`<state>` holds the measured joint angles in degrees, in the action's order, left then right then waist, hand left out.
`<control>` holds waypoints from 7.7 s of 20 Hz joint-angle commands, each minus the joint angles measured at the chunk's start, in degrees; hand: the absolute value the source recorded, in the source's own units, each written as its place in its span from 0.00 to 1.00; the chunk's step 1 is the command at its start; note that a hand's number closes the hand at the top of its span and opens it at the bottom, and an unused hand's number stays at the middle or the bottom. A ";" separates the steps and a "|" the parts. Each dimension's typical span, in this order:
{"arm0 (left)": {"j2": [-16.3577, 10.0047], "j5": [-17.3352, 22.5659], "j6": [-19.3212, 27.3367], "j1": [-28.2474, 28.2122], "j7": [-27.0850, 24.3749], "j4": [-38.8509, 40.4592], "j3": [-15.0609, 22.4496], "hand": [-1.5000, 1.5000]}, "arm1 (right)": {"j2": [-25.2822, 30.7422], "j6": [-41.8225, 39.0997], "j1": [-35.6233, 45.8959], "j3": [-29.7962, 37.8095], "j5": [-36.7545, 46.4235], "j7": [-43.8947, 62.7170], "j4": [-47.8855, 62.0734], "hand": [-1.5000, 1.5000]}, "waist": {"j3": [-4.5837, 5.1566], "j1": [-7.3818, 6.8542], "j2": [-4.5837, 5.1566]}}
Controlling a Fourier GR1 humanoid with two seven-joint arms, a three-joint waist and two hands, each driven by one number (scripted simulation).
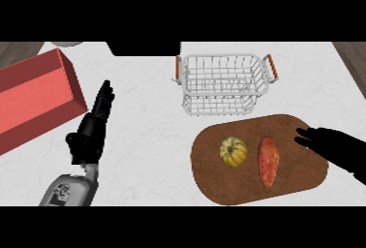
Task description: Pick the sweet potato from the cutting board and place it in the tiered basket
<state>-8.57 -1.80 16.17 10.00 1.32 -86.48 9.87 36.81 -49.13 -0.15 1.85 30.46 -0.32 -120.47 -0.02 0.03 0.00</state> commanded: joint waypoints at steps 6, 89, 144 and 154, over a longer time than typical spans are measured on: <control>1.67 -1.16 -1.53 1.51 -1.68 3.08 -1.69 0.50 | -5.47 10.58 -1.39 -4.81 13.76 -3.62 7.81 0.00 | 0.01 0.21 0.05; 8.28 -9.13 -6.75 -0.04 2.99 -2.51 -4.41 0.50 | -36.71 23.84 14.57 -41.01 42.99 57.23 32.75 1.00 | 0.01 -2.67 0.02; 7.21 -7.78 -7.69 -0.60 -0.45 -0.49 -6.22 0.50 | -36.75 39.37 61.20 -4.03 29.27 66.34 49.77 0.00 | 0.05 -0.99 0.34; 7.46 -7.86 -6.95 -3.21 -0.02 -2.01 -5.51 0.50 | -36.79 53.16 55.42 2.10 31.34 63.65 36.18 0.00 | 0.00 0.60 -0.31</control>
<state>-1.15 -9.84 9.47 7.33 1.54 -88.99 4.35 0.42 -1.52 56.89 1.96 60.29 58.92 -78.59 -0.01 -0.13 -0.07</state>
